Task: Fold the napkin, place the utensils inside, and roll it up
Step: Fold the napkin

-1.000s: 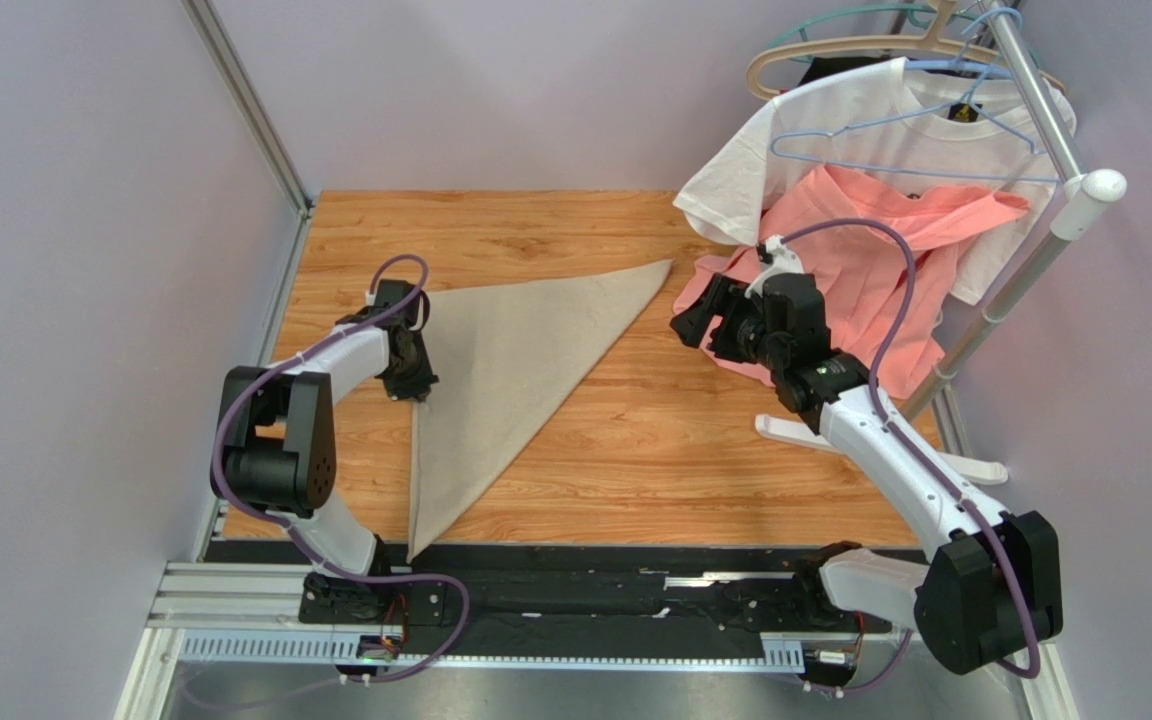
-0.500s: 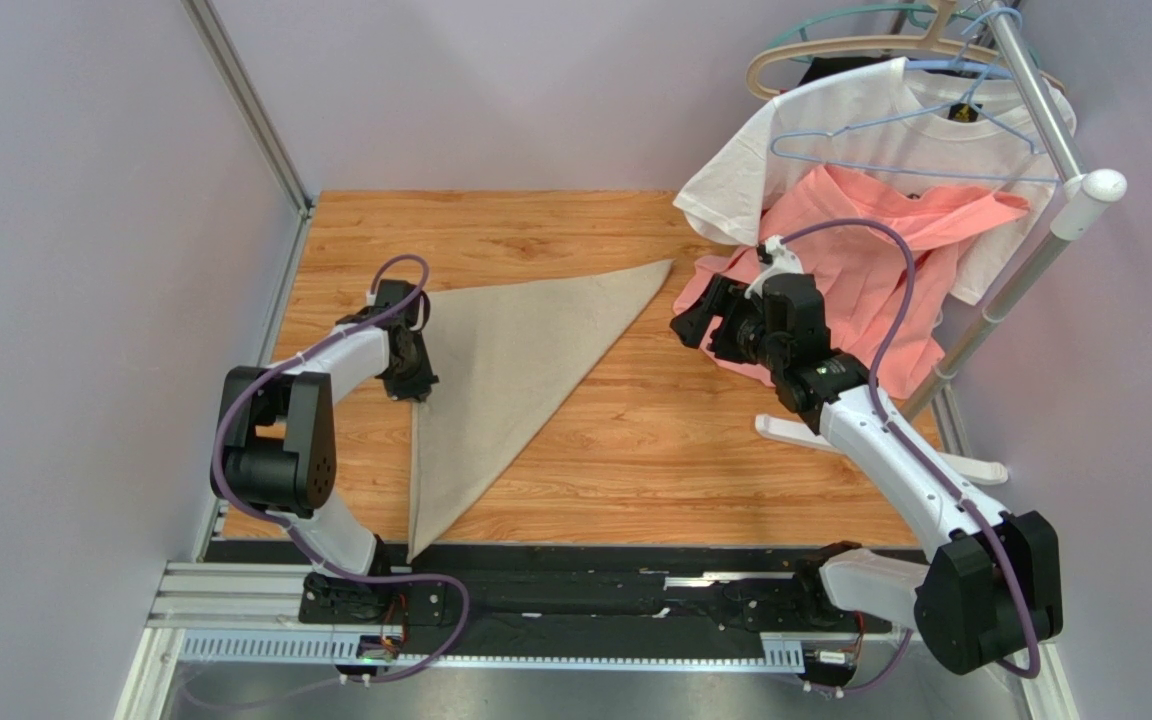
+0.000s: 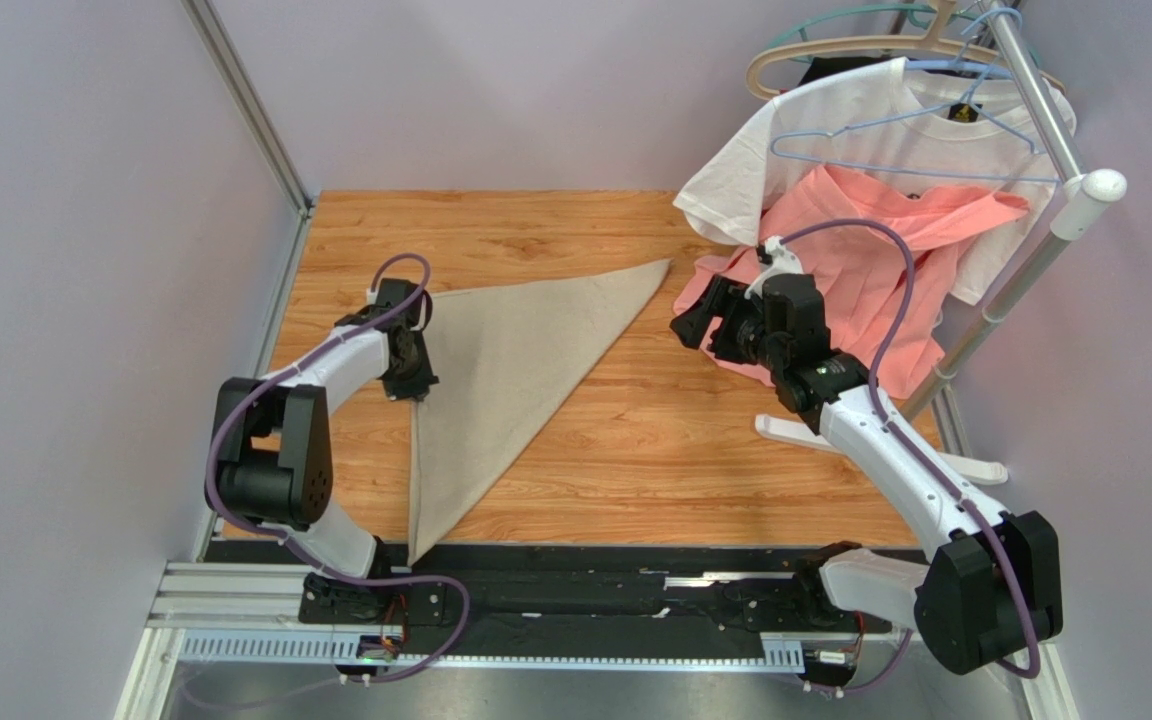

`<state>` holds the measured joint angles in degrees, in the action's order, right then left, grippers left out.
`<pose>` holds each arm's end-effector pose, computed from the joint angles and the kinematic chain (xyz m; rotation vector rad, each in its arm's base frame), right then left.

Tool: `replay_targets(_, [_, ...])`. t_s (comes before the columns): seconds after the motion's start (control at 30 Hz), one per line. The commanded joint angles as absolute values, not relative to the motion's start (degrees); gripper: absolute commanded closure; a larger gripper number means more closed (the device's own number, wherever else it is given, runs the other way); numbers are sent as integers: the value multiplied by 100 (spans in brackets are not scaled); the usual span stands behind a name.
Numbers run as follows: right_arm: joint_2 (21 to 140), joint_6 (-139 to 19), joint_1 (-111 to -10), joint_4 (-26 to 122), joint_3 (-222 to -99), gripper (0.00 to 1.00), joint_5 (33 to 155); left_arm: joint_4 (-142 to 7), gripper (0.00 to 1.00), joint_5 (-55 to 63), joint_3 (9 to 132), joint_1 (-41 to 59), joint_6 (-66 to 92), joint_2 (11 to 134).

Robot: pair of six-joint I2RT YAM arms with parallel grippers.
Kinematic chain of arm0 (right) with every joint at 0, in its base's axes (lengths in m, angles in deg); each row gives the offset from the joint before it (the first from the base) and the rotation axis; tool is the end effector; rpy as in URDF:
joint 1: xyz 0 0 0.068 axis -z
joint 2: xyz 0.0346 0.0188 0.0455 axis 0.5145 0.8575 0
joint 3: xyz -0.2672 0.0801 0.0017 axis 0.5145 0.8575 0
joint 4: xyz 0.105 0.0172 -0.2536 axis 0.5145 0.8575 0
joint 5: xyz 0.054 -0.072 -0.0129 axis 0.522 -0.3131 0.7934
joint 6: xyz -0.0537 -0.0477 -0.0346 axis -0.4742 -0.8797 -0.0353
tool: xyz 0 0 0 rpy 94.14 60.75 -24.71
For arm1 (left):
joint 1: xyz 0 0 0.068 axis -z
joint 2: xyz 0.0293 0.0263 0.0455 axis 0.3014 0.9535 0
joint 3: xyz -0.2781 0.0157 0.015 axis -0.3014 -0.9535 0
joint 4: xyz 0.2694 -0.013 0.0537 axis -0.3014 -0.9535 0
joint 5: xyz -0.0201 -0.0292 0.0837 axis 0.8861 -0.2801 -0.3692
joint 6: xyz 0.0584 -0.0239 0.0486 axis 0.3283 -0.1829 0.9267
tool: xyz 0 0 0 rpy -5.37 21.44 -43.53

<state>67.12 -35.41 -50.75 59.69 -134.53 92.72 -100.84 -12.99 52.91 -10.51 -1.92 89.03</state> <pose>0.2848 0.1101 0.2701 0.1489 2.1488 0.6402 0.3233 -0.0295 0.1413 -0.4919 2.6971 0.0518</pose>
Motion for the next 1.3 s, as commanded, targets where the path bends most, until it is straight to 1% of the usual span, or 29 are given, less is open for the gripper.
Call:
replay_targets(0.0, [6564, -3622, -5056, 5946, -13456, 26, 9204, -10321, 99, -1461, 5446, -1024, -134, 8533])
replay_targets(0.3, [6547, -3649, -5056, 5981, -13464, 25, 9204, -10593, 99, -1769, 5631, -1024, -37, 8893])
replay_targets(0.47, [6547, -3666, -5056, 5990, -13456, 25, 9195, -10602, 99, -1856, 5701, -1024, -20, 8867])
replay_targets(1.03, [6600, -3675, -5056, 6016, -13456, 25, 9186, -10628, 97, -1900, 6053, -1025, 235, 9245])
replay_targets(1.13, [6626, -3693, -5056, 6007, -13473, 25, 9143, -10629, 93, -1909, 6079, -1024, 235, 9236])
replay_targets(1.17, [6643, -3710, -5056, 5998, -13482, 25, 9134, -10629, 87, -1909, 6123, -1024, 235, 9219])
replay_targets(1.23, [6775, -3710, -5039, 5955, -13517, 25, 9142, -10637, 78, -1848, 6185, -1024, 253, 9166])
replay_targets(1.27, [6836, -3719, -5047, 5937, -13552, 24, 9160, -10637, 69, -1830, 6246, -1024, 244, 9140])
